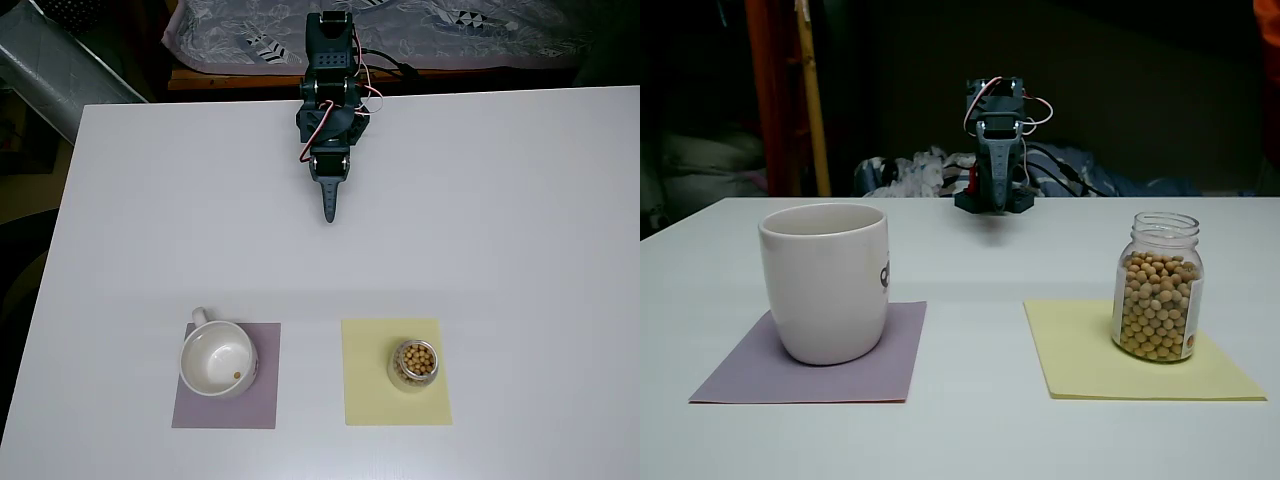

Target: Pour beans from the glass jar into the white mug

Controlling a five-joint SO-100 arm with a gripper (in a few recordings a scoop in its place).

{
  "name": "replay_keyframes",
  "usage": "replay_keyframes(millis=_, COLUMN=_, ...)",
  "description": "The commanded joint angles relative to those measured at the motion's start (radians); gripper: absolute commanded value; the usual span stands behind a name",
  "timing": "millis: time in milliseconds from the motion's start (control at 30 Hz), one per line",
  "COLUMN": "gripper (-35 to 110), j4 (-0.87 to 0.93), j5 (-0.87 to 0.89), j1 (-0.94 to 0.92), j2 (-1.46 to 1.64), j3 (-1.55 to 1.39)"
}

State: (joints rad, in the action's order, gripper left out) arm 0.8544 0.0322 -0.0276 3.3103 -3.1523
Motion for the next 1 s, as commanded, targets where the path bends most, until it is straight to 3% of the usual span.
replay_keyframes(millis=0, gripper=0, j4=0.015, j5=-0.029, j1=-0.015, j2=0.038, j3=0.009)
replay_keyframes(millis=267, gripper=6, j4=0.015, j5=-0.359, j1=-0.046, j2=-0.005, j3=0.235)
replay_keyframes(millis=667, gripper=29, j4=0.127, j5=-0.663, j1=0.011, j2=-0.813, j3=1.088)
replay_keyframes(millis=800, gripper=33, j4=0.109, j5=-0.824, j1=0.031, j2=-0.922, j3=1.164)
replay_keyframes(millis=967, gripper=35, j4=-0.098, j5=-1.127, j1=0.037, j2=-0.94, j3=1.049)
